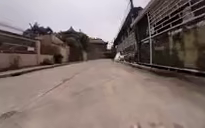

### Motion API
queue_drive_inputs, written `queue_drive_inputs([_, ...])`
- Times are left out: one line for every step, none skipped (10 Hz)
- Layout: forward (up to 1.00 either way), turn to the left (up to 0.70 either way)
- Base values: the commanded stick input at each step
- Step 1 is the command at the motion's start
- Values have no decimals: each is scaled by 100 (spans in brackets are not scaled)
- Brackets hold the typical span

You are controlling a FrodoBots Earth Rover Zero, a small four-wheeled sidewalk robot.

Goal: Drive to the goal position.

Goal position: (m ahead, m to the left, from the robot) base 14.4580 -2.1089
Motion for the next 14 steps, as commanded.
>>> queue_drive_inputs([70, 0])
queue_drive_inputs([70, 0])
queue_drive_inputs([70, 0])
queue_drive_inputs([70, 0])
queue_drive_inputs([70, 0])
queue_drive_inputs([70, 0])
queue_drive_inputs([70, 0])
queue_drive_inputs([70, 0])
queue_drive_inputs([70, 0])
queue_drive_inputs([70, 0])
queue_drive_inputs([70, 0])
queue_drive_inputs([70, 0])
queue_drive_inputs([70, -1])
queue_drive_inputs([70, -16])
